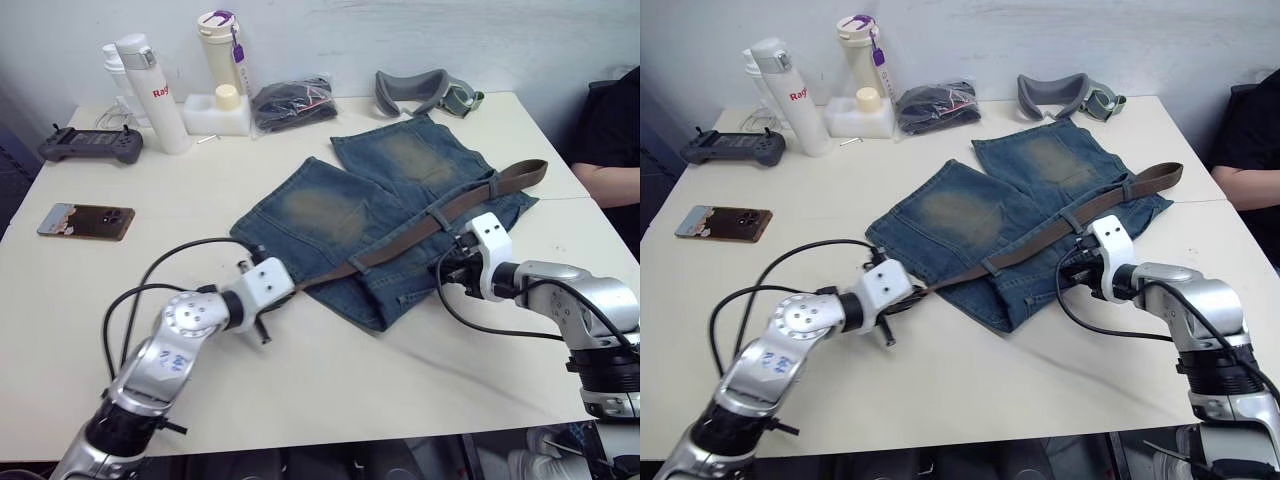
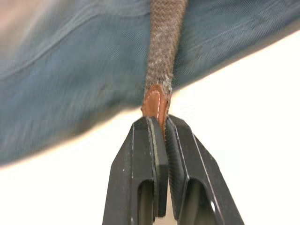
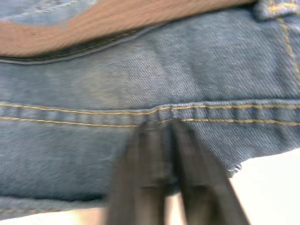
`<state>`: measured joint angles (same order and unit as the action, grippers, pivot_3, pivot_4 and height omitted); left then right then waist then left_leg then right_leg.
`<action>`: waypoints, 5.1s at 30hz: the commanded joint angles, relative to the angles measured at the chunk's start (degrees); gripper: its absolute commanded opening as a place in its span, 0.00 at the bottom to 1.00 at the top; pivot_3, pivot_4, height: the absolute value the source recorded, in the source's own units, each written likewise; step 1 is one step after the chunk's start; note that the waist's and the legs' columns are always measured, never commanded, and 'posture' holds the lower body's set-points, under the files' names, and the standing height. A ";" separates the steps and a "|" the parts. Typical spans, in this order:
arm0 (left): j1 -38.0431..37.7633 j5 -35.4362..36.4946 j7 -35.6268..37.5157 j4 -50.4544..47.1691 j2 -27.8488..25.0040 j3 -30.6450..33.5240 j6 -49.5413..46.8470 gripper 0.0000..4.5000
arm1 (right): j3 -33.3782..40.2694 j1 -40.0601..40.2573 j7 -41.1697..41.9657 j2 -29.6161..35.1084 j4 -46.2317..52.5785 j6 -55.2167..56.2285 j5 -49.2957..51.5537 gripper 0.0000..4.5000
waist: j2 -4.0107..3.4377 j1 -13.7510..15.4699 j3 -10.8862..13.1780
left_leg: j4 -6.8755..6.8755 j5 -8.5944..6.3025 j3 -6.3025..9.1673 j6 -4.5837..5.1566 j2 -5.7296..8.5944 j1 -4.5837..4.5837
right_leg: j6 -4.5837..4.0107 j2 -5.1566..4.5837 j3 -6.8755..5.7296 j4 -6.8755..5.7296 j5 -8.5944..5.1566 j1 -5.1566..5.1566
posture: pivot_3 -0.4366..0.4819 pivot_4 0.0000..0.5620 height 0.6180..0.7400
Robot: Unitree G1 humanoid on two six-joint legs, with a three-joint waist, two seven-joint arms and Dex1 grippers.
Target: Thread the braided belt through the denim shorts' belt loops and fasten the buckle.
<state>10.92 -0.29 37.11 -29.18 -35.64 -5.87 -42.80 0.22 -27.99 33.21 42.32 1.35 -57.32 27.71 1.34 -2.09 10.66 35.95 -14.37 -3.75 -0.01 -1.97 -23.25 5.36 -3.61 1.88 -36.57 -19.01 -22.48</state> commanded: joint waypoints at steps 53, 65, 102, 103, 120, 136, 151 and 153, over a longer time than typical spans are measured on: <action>13.17 38.99 17.25 4.71 -9.84 11.49 -7.89 1.00 | 5.25 -1.69 25.18 17.02 12.65 -1.15 5.42 0.98 | -0.31 0.33 -0.41 | -0.71 -0.36 -0.13 -1.05 -0.81 -0.20 | -1.18 0.92 0.08 -0.14 -0.62 -0.94 | 0.48 0.27 0.96; 33.86 19.86 11.33 23.13 18.04 -24.22 -1.57 1.00 | 24.18 20.48 18.26 21.23 32.03 -10.33 8.82 0.98 | -0.05 0.48 -0.23 | 0.26 -0.38 -0.29 -0.78 -0.72 -0.26 | -0.50 1.40 0.62 -0.47 -0.43 -0.78 | 0.48 0.27 0.96; 22.60 8.38 34.80 62.08 -8.72 -4.21 60.36 0.02 | 3.37 5.73 16.40 12.27 18.53 7.21 3.91 1.00 | -0.20 -0.19 0.10 | -0.04 0.62 3.50 -0.65 0.83 -0.15 | -0.95 0.08 -1.88 -1.25 -0.87 0.03 | 0.48 0.27 1.00; 22.43 9.19 34.96 62.13 -9.03 -3.10 59.89 0.02 | 2.66 4.81 16.96 12.11 17.46 7.85 3.40 1.00 | -0.20 -0.05 0.10 | -0.02 0.62 3.46 -0.65 0.81 -0.12 | -0.97 0.10 -1.71 -1.28 -0.87 0.03 | 0.48 0.27 1.00; 24.48 24.66 29.19 49.98 -15.14 13.45 16.79 0.99 | -2.81 -18.91 19.03 1.05 -10.57 15.31 -3.98 1.00 | -0.12 0.38 0.24 | -0.01 0.53 3.21 -0.79 0.74 -0.06 | -1.00 0.08 -1.49 -1.33 -0.81 -0.05 | 0.48 0.27 1.00; 33.43 14.10 14.77 60.51 -4.97 4.76 1.90 1.00 | -7.46 -32.92 25.64 -8.23 -51.24 26.96 -17.78 0.71 | -0.11 0.37 0.25 | 0.03 0.51 2.78 -0.79 0.91 -0.36 | -0.66 0.06 -1.51 -1.34 -0.65 -0.37 | 0.48 0.27 1.00; 31.29 16.73 17.61 50.18 -4.16 4.30 -5.88 1.00 | -3.44 -28.44 29.81 -7.47 -43.27 30.13 -16.46 0.07 | -0.11 0.44 0.25 | 0.06 0.46 2.70 -0.88 0.91 -0.13 | -0.63 0.04 -1.44 -1.29 -0.64 -0.24 | 0.48 0.27 1.00; 30.82 15.95 17.99 50.53 -4.05 3.45 -4.93 0.94 | -3.18 -28.36 29.66 -7.82 -42.30 29.58 -16.37 0.07 | -0.11 0.44 0.25 | 0.08 0.46 2.70 -0.89 0.91 -0.12 | -0.63 0.04 -1.44 -1.31 -0.64 -0.24 | 0.48 0.27 1.00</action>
<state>42.17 15.41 53.51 22.86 -39.91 -1.26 -48.24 -4.42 -55.83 62.57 34.31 -43.69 -27.57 10.56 1.23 -1.66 10.91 36.03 -13.91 -1.06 -0.90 -1.06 -23.36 4.74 -3.57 0.45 -37.89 -19.65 -22.72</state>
